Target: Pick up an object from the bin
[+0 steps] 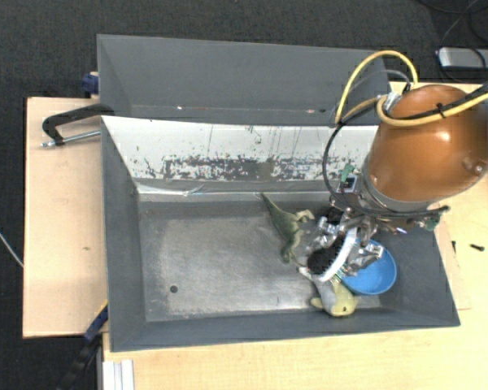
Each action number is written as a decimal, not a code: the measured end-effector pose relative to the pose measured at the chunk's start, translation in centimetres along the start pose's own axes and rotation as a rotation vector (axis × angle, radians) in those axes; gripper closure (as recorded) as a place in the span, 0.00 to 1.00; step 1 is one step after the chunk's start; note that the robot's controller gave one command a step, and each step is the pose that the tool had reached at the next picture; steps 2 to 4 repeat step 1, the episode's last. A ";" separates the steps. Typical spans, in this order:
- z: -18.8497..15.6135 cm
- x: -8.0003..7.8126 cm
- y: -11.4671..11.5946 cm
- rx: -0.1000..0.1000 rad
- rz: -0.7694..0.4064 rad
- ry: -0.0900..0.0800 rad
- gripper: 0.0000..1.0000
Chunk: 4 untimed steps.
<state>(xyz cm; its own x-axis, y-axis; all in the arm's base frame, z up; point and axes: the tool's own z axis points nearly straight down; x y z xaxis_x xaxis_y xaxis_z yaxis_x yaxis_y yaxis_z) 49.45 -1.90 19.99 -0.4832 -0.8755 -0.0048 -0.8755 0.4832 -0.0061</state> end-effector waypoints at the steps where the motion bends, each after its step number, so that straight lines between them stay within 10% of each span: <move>1: -5.5 0.1 -1.7 0.000 -0.325 -0.001 1.00; 4: -5.5 0.1 -1.7 0.000 -0.325 -0.001 1.00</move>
Offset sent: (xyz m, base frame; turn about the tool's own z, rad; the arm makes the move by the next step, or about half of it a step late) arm 0.0125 -0.0092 0.0539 -0.3290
